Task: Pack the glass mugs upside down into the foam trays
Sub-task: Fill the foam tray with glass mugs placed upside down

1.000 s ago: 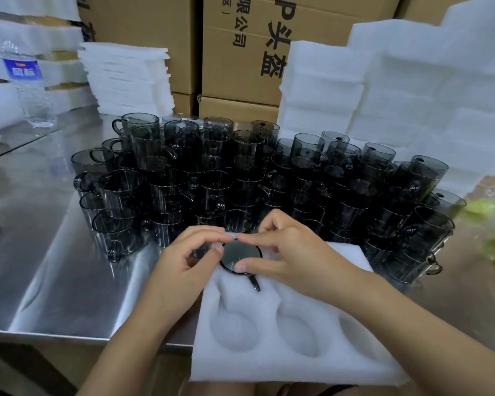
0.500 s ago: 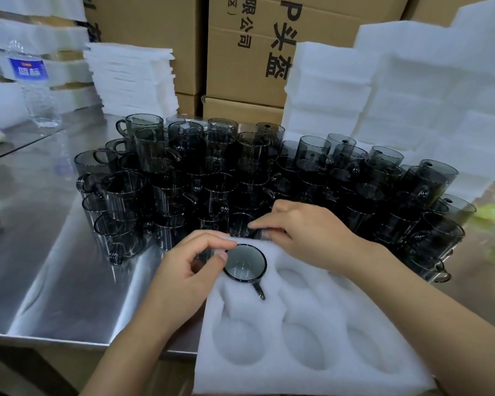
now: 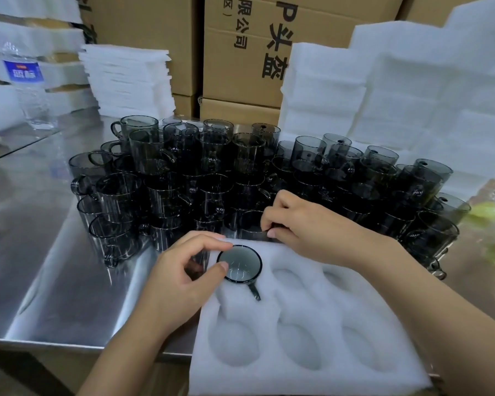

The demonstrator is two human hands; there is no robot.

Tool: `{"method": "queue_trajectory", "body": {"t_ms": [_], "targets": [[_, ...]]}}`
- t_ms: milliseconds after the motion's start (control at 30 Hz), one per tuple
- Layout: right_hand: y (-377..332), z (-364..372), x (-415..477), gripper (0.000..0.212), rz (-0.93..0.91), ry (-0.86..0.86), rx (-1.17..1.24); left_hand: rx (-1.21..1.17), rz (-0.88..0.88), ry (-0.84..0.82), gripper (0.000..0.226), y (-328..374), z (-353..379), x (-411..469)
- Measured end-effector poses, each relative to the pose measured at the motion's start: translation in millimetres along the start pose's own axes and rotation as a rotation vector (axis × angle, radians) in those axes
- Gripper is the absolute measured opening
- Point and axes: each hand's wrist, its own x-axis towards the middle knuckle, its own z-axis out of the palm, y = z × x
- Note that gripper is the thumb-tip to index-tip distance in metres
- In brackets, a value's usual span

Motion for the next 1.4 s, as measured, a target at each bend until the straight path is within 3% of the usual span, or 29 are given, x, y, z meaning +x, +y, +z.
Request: {"method": "queue_trajectory", "body": {"t_ms": [167,333,500,667,767,967,1200,1400], "targets": [[-2,-4,-10,0.009,-0.028,0.140,-0.025,-0.014,0.003,-0.006,0.019,-1,0,0],[-4,-8,-22,0.005,0.012,0.265,0.108,-0.003,0.018,-0.021,0.024,-1,-1,-1],[-5,-14,-32,0.010,0.087,0.222,0.452,-0.002,0.025,-0.023,0.019,-1,-1,0],[-6,-10,-36,0.013,0.199,0.150,0.564,-0.018,0.012,-0.018,0.023,-2,0,0],[-7,-11,-36,0.014,0.227,0.182,0.551,-0.017,0.013,-0.011,0.024,-2,-1,-1],[-5,-12,-35,0.043,0.348,0.311,0.566,-0.034,0.008,-0.008,0.024,0,0,-2],[-7,-15,-37,0.043,0.306,0.203,0.474,-0.025,0.004,-0.014,0.037,1,0,-3],[-7,-16,-42,0.056,0.244,0.117,0.451,-0.032,-0.003,-0.005,0.038,2,0,-3]]}}
